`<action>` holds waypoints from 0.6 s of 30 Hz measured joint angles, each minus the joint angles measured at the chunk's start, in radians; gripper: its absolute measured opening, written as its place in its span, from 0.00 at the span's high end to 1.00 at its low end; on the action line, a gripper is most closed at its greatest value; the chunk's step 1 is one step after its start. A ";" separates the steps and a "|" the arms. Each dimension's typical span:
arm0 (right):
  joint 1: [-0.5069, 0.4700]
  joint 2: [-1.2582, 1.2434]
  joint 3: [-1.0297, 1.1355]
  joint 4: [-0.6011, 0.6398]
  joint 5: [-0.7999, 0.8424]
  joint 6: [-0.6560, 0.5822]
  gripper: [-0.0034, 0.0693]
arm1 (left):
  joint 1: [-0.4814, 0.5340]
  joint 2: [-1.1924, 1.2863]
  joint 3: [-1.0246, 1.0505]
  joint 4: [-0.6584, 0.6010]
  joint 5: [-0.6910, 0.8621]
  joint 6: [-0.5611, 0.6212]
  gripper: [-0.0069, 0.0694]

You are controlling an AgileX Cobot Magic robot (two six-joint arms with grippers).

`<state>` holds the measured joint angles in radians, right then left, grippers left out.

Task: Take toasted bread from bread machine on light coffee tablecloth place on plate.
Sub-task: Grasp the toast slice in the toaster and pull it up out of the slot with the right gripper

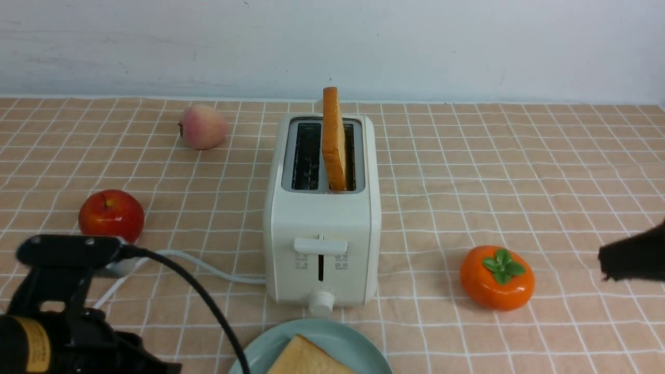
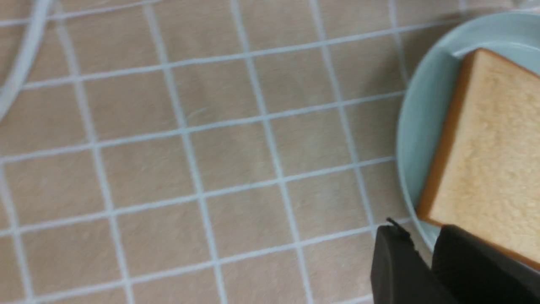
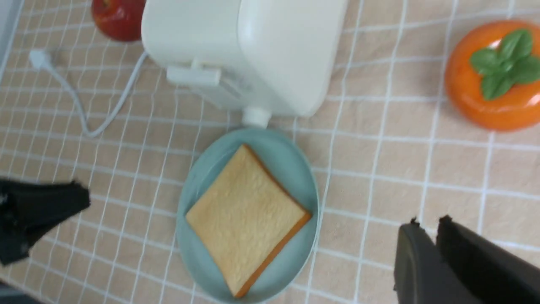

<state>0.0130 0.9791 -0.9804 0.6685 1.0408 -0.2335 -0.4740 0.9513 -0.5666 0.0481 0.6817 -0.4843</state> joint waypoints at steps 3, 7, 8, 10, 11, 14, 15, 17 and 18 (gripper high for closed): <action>0.063 0.077 -0.085 -0.010 0.004 0.038 0.80 | 0.000 -0.112 0.000 0.062 0.048 -0.096 0.79; 0.195 0.183 -0.149 -0.027 0.008 0.101 0.75 | 0.000 -0.283 0.001 0.091 0.045 -0.140 0.86; 0.236 0.219 -0.167 -0.034 0.008 0.119 0.74 | 0.000 -0.325 0.001 0.092 0.045 -0.144 0.88; 0.291 0.270 -0.205 -0.053 0.006 0.144 0.72 | 0.000 -0.408 0.001 0.096 0.045 -0.147 0.90; 0.347 0.332 -0.261 -0.088 -0.005 0.172 0.69 | 0.000 -0.480 0.001 0.097 0.046 -0.150 0.93; 0.427 0.451 -0.382 -0.181 -0.012 0.234 0.61 | 0.000 -0.627 0.001 0.105 0.061 -0.150 0.93; 0.446 0.490 -0.439 -0.220 -0.012 0.268 0.58 | 0.000 -0.672 0.001 0.108 0.068 -0.150 0.93; 0.472 0.553 -0.516 -0.284 -0.011 0.323 0.52 | 0.000 -0.741 0.001 0.115 0.082 -0.150 0.93; 0.483 0.583 -0.556 -0.316 -0.009 0.355 0.49 | 0.000 -0.781 0.001 0.116 0.093 -0.150 0.93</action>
<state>0.4957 1.5622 -1.5361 0.3528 1.0315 0.1214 -0.4740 0.1704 -0.5657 0.1639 0.7743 -0.6343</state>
